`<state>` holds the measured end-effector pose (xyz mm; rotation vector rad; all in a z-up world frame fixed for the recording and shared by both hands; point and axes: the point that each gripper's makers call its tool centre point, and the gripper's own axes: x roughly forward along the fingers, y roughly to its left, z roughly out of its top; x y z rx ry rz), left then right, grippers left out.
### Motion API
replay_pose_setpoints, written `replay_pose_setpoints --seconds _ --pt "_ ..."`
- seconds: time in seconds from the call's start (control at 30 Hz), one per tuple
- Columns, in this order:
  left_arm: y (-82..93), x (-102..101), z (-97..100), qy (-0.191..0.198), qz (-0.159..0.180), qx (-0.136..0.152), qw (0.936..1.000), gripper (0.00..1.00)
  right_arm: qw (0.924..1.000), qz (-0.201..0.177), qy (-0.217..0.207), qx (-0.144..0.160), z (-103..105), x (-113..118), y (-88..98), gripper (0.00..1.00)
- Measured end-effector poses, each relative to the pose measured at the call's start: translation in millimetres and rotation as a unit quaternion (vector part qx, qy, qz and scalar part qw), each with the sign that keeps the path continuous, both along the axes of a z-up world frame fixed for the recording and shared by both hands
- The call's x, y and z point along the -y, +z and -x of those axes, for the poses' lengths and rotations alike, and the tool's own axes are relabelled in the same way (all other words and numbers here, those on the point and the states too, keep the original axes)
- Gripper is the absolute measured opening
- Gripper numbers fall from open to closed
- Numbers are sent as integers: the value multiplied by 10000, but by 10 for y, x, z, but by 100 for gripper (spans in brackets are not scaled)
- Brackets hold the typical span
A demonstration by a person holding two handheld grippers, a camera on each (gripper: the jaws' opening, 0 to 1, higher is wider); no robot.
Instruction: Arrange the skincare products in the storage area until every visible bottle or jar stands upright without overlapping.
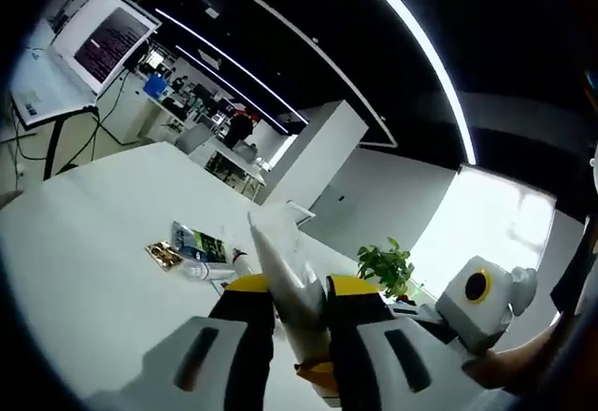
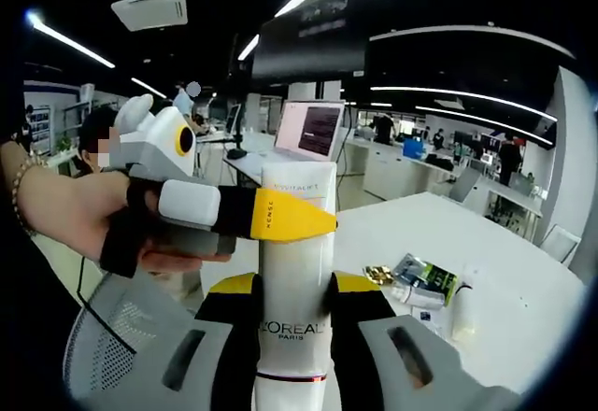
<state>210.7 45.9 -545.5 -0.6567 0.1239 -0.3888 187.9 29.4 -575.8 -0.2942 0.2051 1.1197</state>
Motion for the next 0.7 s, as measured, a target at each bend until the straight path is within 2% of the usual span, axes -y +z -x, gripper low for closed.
replay_pose_setpoints --seconds 0.13,0.17,0.43,0.57,0.7 --pt "33 12 3 -24 4 66 10000 12 10000 -18 -9 -20 1 1 28 28" --pt "55 37 12 -109 114 63 9999 11 10000 -31 -12 -34 4 4 33 28" --pt "117 51 1 -372 178 54 9991 8 9997 -190 26 -125 15 43 92 29" --pt "178 55 5 -487 204 97 9986 7 9991 -311 235 -151 17 29 153 30" --pt "280 159 45 -774 66 231 9967 7 9983 -389 401 -190 60 62 210 31"
